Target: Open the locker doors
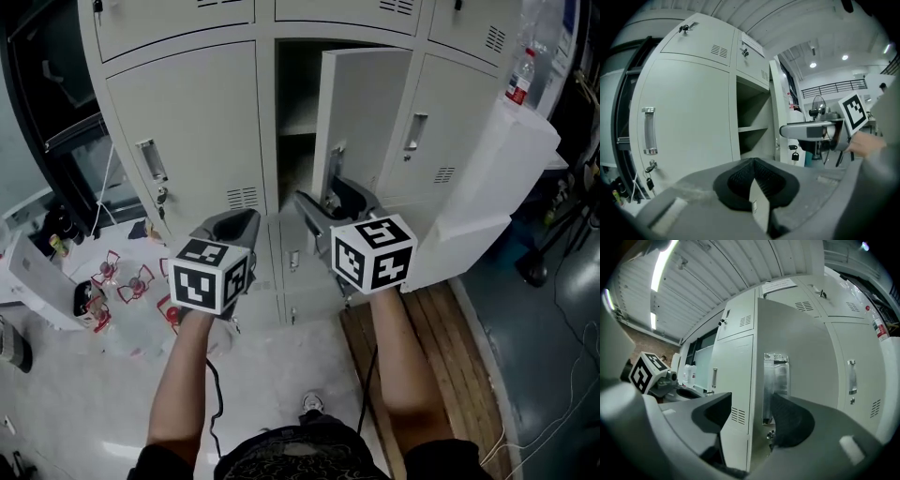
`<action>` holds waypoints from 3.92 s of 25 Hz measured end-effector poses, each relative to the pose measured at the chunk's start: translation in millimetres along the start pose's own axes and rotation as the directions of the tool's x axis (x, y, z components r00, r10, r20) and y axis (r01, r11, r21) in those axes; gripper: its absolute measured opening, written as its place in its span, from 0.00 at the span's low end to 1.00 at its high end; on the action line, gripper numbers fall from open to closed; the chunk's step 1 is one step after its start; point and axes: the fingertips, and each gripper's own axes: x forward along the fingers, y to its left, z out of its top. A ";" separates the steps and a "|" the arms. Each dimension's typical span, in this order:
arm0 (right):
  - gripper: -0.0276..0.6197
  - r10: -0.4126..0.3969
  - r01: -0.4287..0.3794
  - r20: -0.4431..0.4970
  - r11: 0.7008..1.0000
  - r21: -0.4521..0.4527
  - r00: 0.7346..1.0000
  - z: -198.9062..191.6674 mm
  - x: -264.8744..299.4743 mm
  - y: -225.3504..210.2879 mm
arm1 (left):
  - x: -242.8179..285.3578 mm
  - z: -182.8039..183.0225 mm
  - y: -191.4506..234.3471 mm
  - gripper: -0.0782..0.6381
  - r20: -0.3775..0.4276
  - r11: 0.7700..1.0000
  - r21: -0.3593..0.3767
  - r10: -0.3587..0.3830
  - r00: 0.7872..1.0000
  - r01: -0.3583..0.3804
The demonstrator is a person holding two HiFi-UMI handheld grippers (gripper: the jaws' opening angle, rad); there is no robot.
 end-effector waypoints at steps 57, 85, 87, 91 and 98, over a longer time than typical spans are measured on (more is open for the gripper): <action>0.19 -0.372 0.370 0.028 0.928 0.047 0.928 -4.0 -195.6 -159.3 | 113.2 41.2 -207.8 0.11 0.044 0.911 0.077 -0.409 0.911 0.405; 0.20 -0.555 0.556 0.028 0.831 -0.036 0.831 11.6 -222.5 -189.8 | 103.4 51.9 -207.5 0.11 0.052 0.911 0.090 -0.407 0.912 0.402; 0.20 -0.548 0.549 0.030 0.835 -0.037 0.836 14.3 -222.3 -180.9 | 96.3 52.2 -202.7 0.11 0.057 0.915 0.084 -0.400 0.915 0.394; 0.20 -0.520 0.521 0.026 0.853 -0.033 0.854 14.3 -215.0 -158.7 | 79.8 50.5 -186.7 0.11 0.066 0.927 0.070 -0.372 0.926 0.367; 0.21 -0.439 0.439 0.006 0.898 -0.031 0.898 6.5 -179.5 -109.9 | 43.3 36.3 -137.4 0.11 0.071 0.959 0.032 -0.284 0.956 0.282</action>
